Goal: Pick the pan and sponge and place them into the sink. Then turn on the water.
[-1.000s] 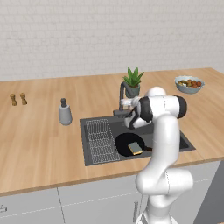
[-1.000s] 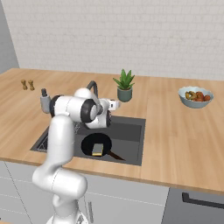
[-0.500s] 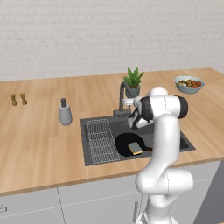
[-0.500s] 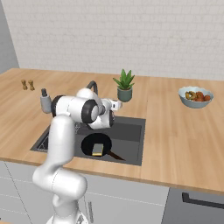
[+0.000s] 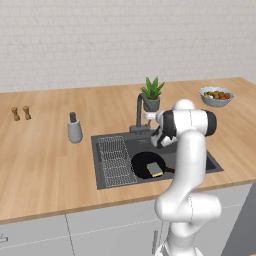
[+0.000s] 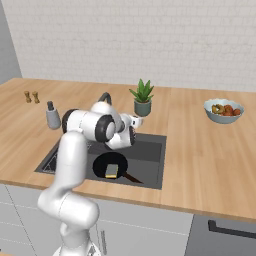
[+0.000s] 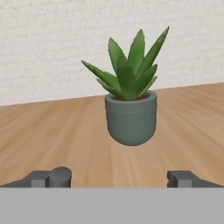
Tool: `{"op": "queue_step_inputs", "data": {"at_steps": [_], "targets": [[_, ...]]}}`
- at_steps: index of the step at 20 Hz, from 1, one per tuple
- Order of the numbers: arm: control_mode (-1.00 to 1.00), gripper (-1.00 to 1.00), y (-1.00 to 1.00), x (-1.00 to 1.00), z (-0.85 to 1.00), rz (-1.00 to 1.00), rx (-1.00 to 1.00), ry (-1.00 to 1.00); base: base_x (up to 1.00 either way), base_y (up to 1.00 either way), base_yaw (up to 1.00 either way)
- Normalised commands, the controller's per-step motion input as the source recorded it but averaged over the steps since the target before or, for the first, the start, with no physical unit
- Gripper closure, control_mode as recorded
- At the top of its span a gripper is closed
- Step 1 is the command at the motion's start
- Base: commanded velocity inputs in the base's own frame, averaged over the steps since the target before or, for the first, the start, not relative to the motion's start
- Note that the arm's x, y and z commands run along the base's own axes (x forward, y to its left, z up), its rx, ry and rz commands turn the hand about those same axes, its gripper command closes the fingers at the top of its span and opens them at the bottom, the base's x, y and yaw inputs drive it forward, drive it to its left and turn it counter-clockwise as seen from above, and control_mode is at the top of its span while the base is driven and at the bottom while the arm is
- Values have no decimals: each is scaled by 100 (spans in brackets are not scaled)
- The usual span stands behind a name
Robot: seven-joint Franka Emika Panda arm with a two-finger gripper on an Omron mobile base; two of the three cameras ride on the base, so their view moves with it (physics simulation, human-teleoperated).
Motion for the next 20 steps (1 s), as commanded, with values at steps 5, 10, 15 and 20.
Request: {"op": "queue_step_inputs", "data": {"at_steps": [5,10,15,20], "targets": [[-100,-100,-84,0,-10,0,8,-5,0,0,0],[-100,-100,-68,0,-25,0,4,-6,0,0,0],[-100,-100,-43,0,-28,0,1,-6,0,0,0],[-100,-100,-3,0,-5,0,0,0,0,0,0]]}}
